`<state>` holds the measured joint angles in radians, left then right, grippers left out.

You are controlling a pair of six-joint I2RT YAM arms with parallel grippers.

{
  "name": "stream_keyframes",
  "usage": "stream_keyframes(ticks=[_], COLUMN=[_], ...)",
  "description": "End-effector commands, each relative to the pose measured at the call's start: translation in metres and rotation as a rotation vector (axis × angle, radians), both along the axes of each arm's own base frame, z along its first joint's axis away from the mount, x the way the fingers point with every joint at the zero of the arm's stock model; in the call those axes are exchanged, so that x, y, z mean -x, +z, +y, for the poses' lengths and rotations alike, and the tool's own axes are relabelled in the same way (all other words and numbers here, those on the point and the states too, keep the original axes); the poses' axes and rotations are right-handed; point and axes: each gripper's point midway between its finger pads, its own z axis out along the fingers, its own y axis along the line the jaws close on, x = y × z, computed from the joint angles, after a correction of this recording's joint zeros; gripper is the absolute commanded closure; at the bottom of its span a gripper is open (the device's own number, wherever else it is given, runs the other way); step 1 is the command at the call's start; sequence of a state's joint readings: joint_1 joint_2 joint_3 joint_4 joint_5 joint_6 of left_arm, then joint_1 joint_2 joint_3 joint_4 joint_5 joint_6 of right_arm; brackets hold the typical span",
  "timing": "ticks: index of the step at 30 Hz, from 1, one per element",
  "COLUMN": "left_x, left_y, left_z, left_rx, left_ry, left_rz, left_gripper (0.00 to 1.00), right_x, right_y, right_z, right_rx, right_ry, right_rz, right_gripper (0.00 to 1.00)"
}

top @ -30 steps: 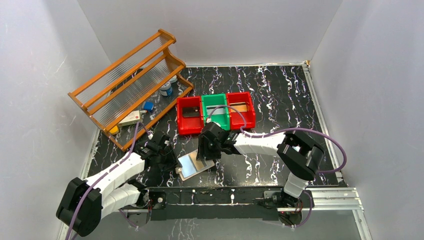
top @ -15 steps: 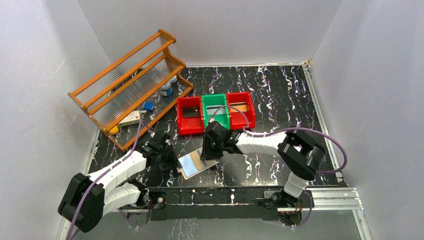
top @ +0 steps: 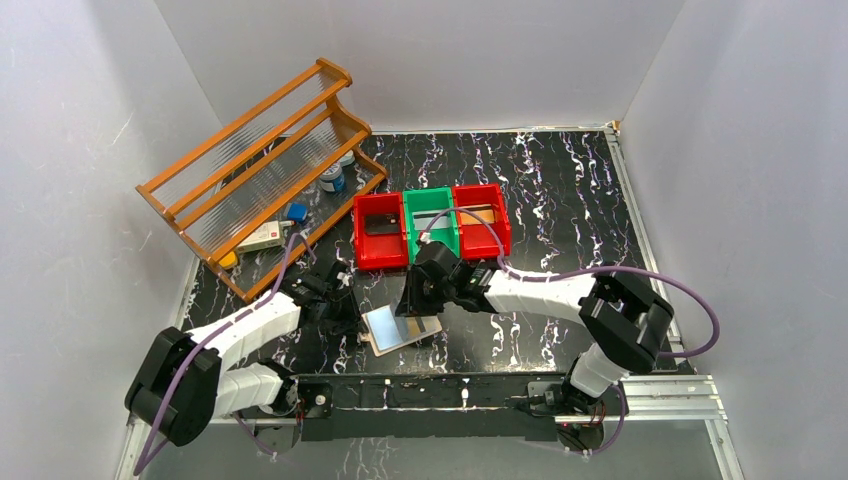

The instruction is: Take the credit cards out of the card holder

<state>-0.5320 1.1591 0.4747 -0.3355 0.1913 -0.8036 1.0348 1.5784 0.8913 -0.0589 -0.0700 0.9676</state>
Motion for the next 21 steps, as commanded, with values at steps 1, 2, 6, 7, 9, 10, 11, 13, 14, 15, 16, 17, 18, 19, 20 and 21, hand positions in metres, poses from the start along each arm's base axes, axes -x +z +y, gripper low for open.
stream_keyframes(ticks=[1,2,6,7,9,10,11,13,14,15,16,17,18,19,20,21], left_x=[0.000,0.000,0.001,0.001,0.002,0.002,0.003,0.004,0.004,0.005,0.005,0.005,0.005,0.005,0.006,0.005], left_y=[0.002,0.002,0.001,0.001,0.001,0.001,0.001,0.000,0.000,0.000,0.000,0.001,0.001,0.002,0.001,0.002], left_z=[-0.002,-0.002,-0.002,-0.003,-0.003,-0.004,-0.003,-0.002,-0.002,-0.003,-0.003,-0.003,-0.003,-0.004,-0.003,-0.004], left_rx=[-0.002,0.001,0.002,0.002,0.005,0.007,0.008,0.009,0.010,0.013,0.015,0.018,0.020,0.022,0.021,0.022], left_ry=[-0.034,-0.037,-0.043,-0.047,-0.057,-0.059,-0.057,-0.049,-0.047,-0.047,-0.047,-0.049,-0.048,-0.048,-0.047,-0.048], left_rz=[-0.003,-0.001,-0.002,0.000,0.003,0.004,0.005,0.004,0.005,0.005,0.005,0.006,0.006,0.004,0.006,0.004], left_gripper=[0.95,0.95,0.95,0.95,0.95,0.95,0.95,0.95,0.95,0.95,0.95,0.95,0.95,0.94,0.94,0.94], right_x=[0.004,0.005,0.006,0.006,0.006,0.007,0.007,0.008,0.008,0.008,0.008,0.008,0.008,0.008,0.008,0.008], right_y=[0.019,0.019,0.016,0.016,0.015,0.014,0.014,0.014,0.014,0.013,0.012,0.012,0.010,0.010,0.011,0.011], right_z=[0.017,0.020,0.024,0.025,0.025,0.025,0.025,0.027,0.028,0.027,0.027,0.027,0.026,0.026,0.027,0.027], right_rx=[-0.107,-0.115,-0.111,-0.111,-0.113,-0.112,-0.113,-0.116,-0.116,-0.114,-0.114,-0.111,-0.108,-0.107,-0.109,-0.110], right_ry=[0.031,0.043,0.054,0.053,0.056,0.058,0.058,0.067,0.068,0.067,0.063,0.059,0.057,0.058,0.059,0.063], right_rz=[0.002,0.007,0.028,0.031,0.034,0.037,0.038,0.043,0.044,0.046,0.049,0.051,0.053,0.054,0.055,0.055], right_gripper=[0.69,0.68,0.66,0.65,0.64,0.64,0.63,0.60,0.60,0.60,0.60,0.59,0.59,0.58,0.58,0.56])
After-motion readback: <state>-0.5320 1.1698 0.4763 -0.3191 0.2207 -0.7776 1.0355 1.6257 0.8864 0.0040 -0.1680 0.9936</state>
